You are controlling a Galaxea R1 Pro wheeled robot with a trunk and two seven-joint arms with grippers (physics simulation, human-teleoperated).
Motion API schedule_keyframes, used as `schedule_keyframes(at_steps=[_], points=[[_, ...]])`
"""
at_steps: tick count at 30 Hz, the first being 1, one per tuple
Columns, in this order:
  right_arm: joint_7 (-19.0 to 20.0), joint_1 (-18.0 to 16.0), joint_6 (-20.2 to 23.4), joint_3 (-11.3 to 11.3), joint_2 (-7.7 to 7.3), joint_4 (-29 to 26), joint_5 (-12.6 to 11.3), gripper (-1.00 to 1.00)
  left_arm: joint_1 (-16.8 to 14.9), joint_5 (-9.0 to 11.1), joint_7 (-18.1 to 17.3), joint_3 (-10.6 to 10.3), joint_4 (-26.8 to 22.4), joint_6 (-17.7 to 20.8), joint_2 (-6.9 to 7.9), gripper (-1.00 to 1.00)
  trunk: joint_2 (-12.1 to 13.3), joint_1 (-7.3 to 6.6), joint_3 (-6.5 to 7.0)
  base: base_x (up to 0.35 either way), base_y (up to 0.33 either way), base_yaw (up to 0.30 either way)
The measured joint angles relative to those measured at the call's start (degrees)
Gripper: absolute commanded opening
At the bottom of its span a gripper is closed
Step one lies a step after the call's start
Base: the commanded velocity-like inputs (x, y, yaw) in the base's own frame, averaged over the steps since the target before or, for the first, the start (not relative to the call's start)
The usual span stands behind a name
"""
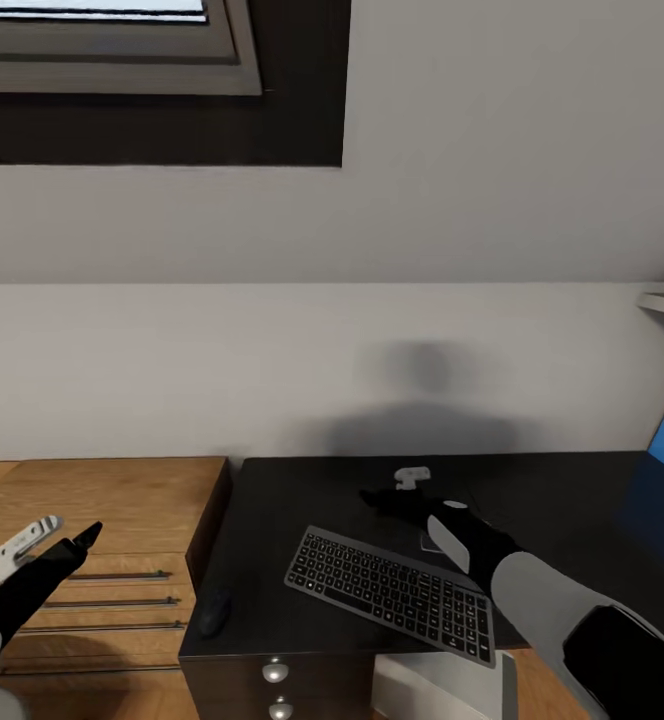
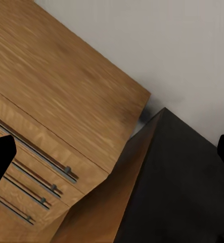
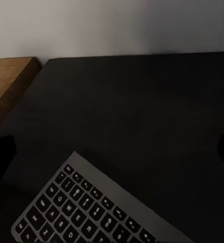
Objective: In the bedroom, organize the workspace by keeping the computer under the desk, ensuring the monitor is on the desk, placing the keyboard on the desk next to the monitor, placing the mouse on the desk next to the keyboard, moving the folder from the swivel chair onto the desk next to the mouse, stacking the notebook on top of the folder with the pen on top of the notebook, and positioning the swivel chair next to the desk.
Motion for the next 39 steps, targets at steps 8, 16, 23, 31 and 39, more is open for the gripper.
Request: schedule_keyframes(at_steps=[8, 16, 23, 31, 39], points=[[0.1, 0.0, 1.2, -0.1, -0.24, 0.0, -0.1, 1.0, 0.0, 0.0, 0.0, 0.0, -0.3, 0.1, -0.16, 1.0, -3.2, 1.76, -1.44, 0.0, 0.0, 0.0], [0.2, 0.0, 3.5, -0.1, -0.34, -0.1, -0.3, 1.0, 0.0, -0.1, 0.0, 0.0, -0.3, 0.1, -0.56, 1.0, -6.4, 3.52, -2.88, 0.0, 0.0, 0.0], [0.4, 0.0, 7.6, -0.6, -0.36, -0.2, -1.6, 1.0, 0.0, -0.1, 0.0, 0.0, -0.3, 0.1, -1.03, 1.0, -9.2, 5.06, -4.14, 0.0, 0.0, 0.0], [0.5, 0.0, 9.9, -0.9, -0.56, -0.2, -4.0, 1.0, 0.0, -0.1, 0.0, 0.0, -0.3, 0.1, -1.05, 1.0, -12.5, 6.82, -5.58, 0.0, 0.0, 0.0], [0.4, 0.0, 10.5, -1.0, -0.51, 0.0, -4.4, 1.0, 0.0, -0.1, 0.0, 0.1, -0.3, 0.1, -1.05, 1.0, -15.7, 8.57, -7.02, 0.0, 0.0, 0.0]])
